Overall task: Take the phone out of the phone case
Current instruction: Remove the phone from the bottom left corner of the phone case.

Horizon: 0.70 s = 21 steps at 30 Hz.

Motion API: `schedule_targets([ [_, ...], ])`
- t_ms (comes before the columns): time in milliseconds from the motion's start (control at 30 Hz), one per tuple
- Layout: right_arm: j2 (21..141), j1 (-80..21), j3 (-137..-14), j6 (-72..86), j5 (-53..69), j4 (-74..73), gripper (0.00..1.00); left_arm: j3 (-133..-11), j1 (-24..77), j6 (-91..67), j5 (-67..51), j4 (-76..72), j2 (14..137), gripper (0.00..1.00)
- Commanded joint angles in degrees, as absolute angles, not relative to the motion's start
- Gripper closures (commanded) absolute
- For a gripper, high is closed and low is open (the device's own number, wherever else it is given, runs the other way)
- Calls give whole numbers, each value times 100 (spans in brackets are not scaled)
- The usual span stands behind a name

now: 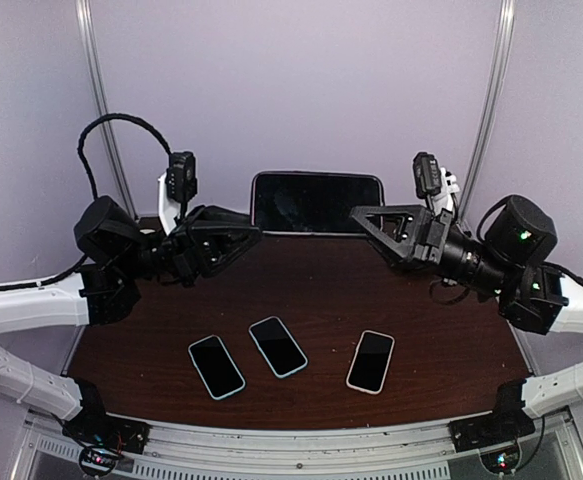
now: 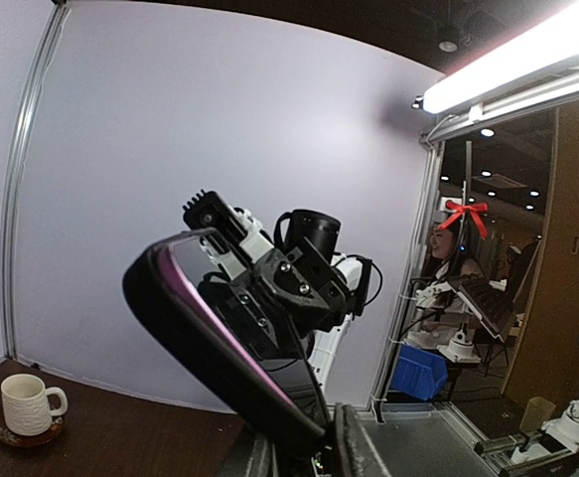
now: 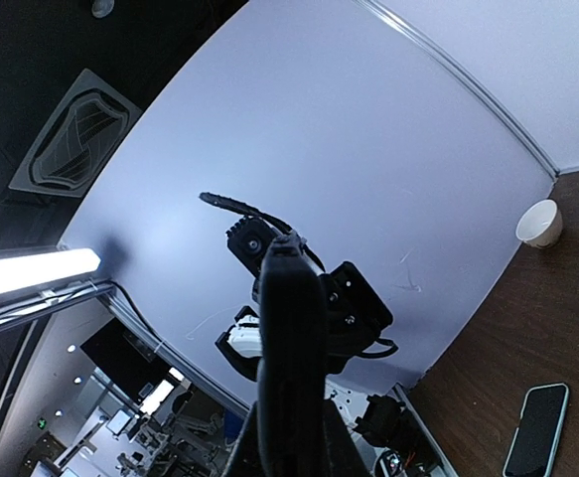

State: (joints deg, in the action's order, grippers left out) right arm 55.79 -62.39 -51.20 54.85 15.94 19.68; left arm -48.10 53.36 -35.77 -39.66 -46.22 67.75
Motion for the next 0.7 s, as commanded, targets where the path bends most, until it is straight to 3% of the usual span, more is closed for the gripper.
schedule_targets([
  [0,5688,-6170,-4819,6768,1877,2784,100,-4884,5330,-3314,-4069,-5533,6848,87],
  [400,5937,-6144,-4416,7761,2427,4228,100,-4756,5313,-3579,-3856,-6362,7250,93],
  [667,5870,-6213,-4617,7339,2671,3849,100,-4724,5177,-3871,-3659,-6539,7423,96],
])
